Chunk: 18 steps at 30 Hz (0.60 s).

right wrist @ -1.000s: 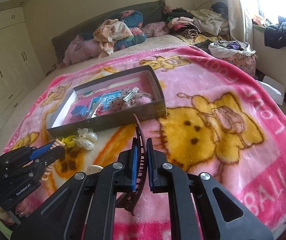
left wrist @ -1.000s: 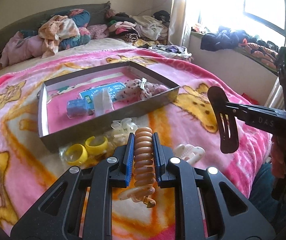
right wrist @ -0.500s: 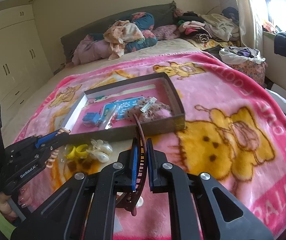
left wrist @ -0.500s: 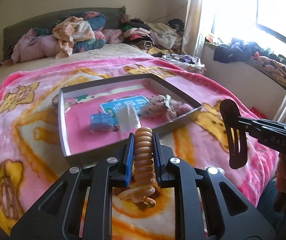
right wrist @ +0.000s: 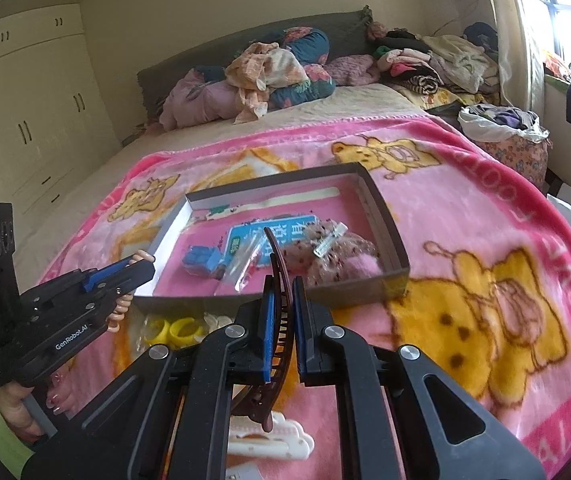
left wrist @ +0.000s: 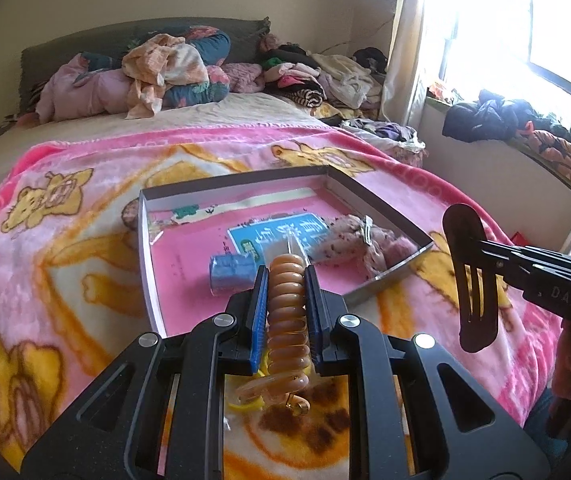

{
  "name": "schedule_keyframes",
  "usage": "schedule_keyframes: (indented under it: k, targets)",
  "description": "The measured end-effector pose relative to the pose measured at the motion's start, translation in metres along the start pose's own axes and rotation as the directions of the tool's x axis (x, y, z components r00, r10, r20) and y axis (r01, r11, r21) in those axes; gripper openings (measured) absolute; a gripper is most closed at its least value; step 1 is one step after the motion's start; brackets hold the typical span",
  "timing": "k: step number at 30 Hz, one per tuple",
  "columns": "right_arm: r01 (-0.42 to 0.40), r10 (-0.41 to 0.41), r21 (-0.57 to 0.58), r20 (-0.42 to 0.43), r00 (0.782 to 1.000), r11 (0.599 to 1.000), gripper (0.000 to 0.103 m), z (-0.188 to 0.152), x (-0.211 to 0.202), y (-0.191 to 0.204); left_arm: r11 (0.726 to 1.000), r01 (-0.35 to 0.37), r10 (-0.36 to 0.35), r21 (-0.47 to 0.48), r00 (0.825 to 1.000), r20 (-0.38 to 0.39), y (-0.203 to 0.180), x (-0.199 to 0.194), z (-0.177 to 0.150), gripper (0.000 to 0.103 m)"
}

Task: Organize jewelry
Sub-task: 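Carry the spiral tie and maroon claw clip over the tray with both tools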

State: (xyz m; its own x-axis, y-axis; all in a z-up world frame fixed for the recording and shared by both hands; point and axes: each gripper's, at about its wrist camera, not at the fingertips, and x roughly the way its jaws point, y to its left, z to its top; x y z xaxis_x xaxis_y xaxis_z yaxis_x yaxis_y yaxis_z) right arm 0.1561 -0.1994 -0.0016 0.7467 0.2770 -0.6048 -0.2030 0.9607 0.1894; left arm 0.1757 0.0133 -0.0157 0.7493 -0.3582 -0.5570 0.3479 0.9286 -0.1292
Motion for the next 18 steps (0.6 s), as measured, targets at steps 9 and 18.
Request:
schedule_keyframes:
  k: [9, 18]
  targets:
    - [0.007, -0.007, -0.023, 0.005, 1.0, 1.0, 0.009, 0.018, 0.015, 0.0, 1.0, 0.005, -0.005, -0.003, 1.0, 0.012, -0.002, 0.015, 0.021, 0.011]
    - [0.033, -0.033, -0.033, 0.012, 0.999, 0.999, 0.009, 0.037, 0.03, -0.011, 1.0, 0.013, -0.013, -0.001, 1.0, -0.006, -0.004, 0.039, 0.032, 0.011]
